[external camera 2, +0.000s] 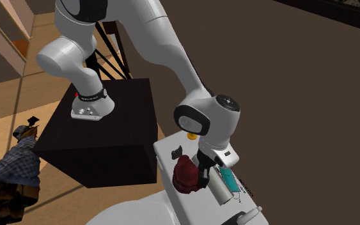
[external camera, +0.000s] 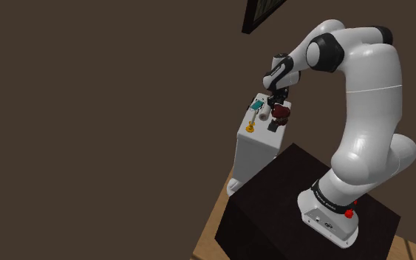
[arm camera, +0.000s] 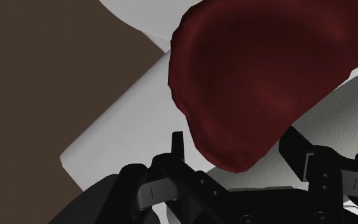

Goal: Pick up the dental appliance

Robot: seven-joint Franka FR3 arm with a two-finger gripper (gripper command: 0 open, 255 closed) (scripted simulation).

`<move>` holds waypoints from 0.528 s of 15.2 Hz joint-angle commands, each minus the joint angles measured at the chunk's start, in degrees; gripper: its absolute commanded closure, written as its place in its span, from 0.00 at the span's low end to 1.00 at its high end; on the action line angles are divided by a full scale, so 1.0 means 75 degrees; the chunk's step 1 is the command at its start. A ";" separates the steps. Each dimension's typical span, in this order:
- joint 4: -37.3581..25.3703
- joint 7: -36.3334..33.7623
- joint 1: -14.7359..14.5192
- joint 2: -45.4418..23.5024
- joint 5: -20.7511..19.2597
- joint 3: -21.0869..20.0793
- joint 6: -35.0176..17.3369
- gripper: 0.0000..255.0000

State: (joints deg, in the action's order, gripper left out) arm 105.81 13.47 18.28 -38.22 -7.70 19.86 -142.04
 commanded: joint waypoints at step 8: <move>0.0007 0.0028 -0.0029 0.0151 -0.0014 0.0011 0.0139 1.00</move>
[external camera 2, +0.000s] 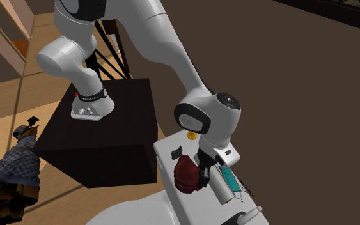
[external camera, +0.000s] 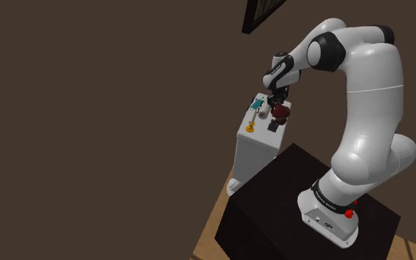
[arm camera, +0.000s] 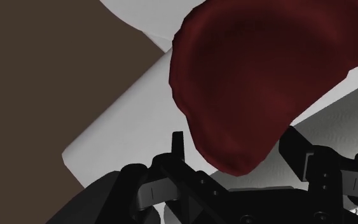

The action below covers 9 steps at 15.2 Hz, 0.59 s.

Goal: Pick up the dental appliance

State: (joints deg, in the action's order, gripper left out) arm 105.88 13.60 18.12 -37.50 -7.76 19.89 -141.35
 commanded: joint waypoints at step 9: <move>0.0040 0.0105 -0.0119 0.0738 -0.0114 0.0123 0.0667 1.00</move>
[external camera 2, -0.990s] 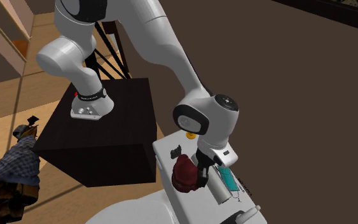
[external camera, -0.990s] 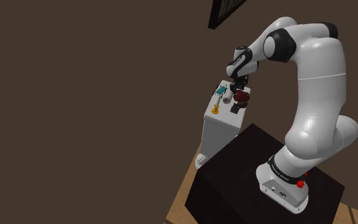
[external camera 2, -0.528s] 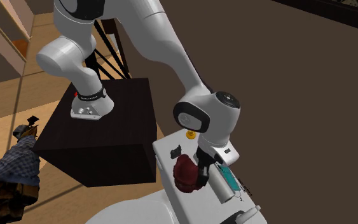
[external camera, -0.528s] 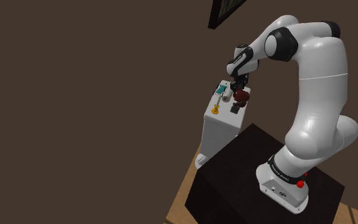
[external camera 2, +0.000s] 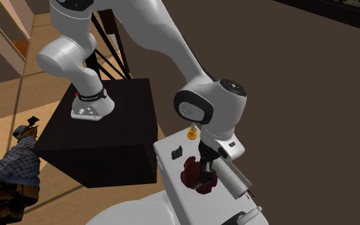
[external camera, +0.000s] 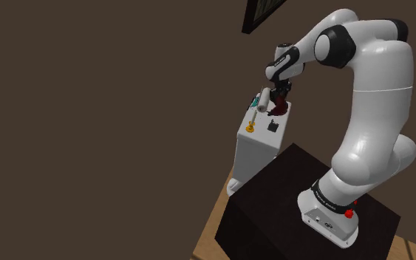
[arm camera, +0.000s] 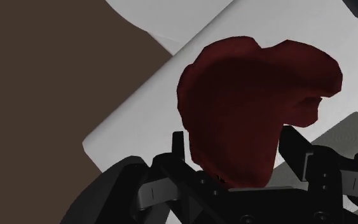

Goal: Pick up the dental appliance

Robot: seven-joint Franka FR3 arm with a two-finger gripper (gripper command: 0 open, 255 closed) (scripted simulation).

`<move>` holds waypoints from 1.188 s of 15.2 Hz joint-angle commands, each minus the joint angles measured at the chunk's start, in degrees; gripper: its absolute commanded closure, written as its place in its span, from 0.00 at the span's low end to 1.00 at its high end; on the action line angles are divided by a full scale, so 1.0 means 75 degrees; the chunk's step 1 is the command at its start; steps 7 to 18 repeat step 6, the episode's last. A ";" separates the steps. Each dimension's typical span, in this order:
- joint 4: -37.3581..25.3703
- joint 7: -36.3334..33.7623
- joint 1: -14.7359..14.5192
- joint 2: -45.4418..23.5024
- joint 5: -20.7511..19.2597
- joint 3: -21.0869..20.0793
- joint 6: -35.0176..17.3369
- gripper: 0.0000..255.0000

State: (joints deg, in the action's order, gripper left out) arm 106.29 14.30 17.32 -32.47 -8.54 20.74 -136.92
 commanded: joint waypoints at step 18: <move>-0.0041 0.0055 -0.0058 0.0359 -0.0059 0.0057 0.0381 1.00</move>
